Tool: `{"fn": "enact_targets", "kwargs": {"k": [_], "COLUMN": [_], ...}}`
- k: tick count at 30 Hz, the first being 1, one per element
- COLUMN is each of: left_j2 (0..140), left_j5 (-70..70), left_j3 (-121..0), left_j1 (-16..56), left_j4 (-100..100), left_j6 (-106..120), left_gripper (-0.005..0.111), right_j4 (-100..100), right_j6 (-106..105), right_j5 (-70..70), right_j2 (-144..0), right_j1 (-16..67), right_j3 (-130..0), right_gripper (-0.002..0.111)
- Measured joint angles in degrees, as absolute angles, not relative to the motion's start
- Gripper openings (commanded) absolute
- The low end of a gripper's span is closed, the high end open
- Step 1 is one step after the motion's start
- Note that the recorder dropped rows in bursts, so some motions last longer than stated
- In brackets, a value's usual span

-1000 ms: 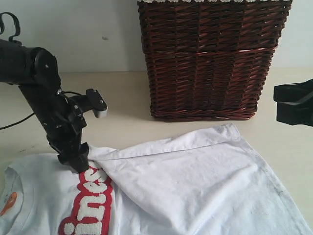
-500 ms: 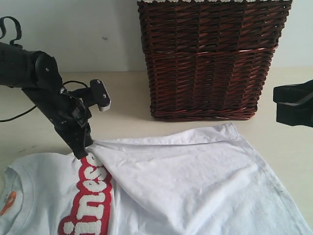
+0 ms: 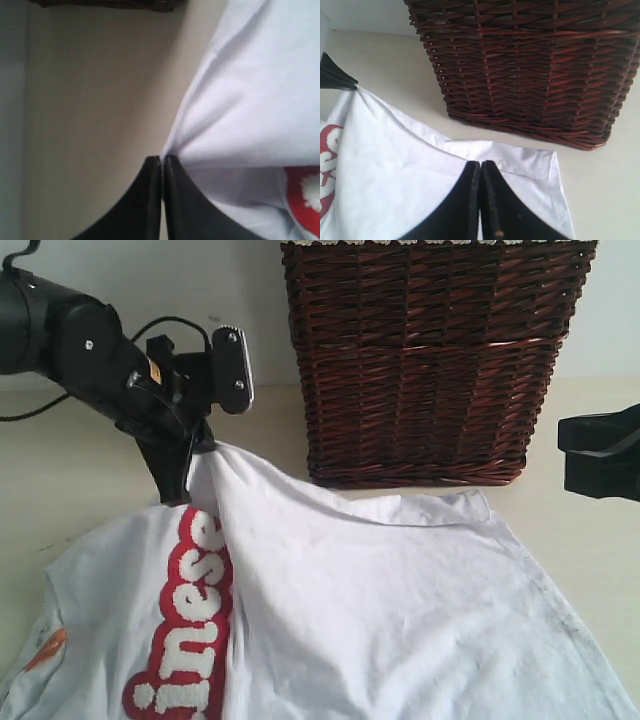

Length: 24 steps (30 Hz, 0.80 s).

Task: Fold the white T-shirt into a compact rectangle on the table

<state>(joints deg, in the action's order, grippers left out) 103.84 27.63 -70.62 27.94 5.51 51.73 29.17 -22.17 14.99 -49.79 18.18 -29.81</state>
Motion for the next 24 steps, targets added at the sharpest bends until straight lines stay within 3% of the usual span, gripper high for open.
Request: {"fn": "enact_targets", "kwargs": {"k": [12,19,24], "left_j2": [100.16,100.16,100.16], "left_j5": [24.5,20.17,18.8], "left_j3": [-70.62,-70.62,-70.62], "left_j1": [28.5,31.6,33.68], "left_j4": [9.53,9.99,9.99], "left_j6": [50.99,50.95,50.7], "left_gripper": [0.001,0.037,0.04], "right_j4": [29.2,29.3,29.3], "right_j6": [-22.25,-22.25,-22.25], "right_j5": [15.18,15.18,15.18], "right_j2": [-49.79,-49.79,-49.79], "right_j1": [18.18,18.18,18.18], "right_j3": [-29.81,-29.81,-29.81], "right_gripper": [0.0,0.0,0.0]}}
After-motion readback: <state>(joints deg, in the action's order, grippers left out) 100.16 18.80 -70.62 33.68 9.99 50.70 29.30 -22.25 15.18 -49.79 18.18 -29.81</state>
